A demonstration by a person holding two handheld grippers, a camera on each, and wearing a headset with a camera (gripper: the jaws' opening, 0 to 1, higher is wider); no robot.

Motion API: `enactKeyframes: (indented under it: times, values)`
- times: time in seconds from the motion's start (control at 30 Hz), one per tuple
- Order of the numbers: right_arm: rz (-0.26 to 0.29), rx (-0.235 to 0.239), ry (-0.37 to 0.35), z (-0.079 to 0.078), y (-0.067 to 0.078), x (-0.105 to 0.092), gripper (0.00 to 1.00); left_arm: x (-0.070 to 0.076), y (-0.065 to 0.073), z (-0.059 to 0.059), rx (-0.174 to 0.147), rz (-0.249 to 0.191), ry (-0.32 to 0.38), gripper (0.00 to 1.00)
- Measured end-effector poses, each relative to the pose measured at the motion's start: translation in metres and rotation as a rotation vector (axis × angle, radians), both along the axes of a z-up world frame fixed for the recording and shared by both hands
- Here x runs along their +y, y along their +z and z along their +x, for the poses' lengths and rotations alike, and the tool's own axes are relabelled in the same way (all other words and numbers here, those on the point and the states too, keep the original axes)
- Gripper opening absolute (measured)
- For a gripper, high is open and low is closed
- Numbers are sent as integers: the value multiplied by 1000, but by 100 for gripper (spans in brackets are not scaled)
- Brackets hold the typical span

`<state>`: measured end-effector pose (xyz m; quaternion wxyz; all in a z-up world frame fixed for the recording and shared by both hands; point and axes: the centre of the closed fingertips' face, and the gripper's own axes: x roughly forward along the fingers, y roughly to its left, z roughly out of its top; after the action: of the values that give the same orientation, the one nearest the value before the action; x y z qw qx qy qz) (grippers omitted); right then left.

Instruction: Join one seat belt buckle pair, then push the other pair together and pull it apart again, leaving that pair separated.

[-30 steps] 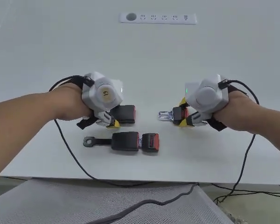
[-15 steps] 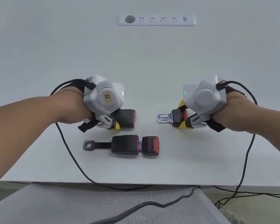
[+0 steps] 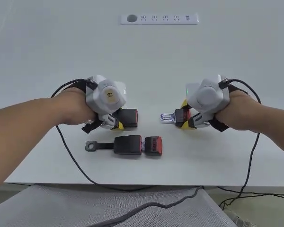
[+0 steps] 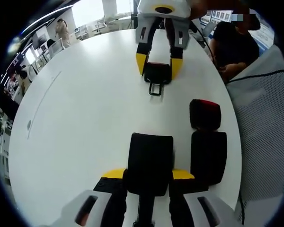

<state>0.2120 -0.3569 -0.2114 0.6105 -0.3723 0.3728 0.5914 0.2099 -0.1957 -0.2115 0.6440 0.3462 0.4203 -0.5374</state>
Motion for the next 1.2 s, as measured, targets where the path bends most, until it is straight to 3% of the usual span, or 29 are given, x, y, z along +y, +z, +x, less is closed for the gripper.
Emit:
enactKeyframes:
  times: [0.53, 0.8, 1.03, 1.2]
  values:
    - [-3, 2, -7, -3, 2, 12, 33, -1, -1, -1, -6, 21, -19, 34]
    - [51, 22, -53, -5, 2, 40, 33, 0, -3, 0, -7, 20, -18, 34]
    - [62, 24, -48, -8, 2, 63, 33, -2, -3, -1, -6, 29, -13, 34]
    - [67, 25, -55, -5, 1, 68, 33, -1, -2, -1, -10, 31, -13, 34]
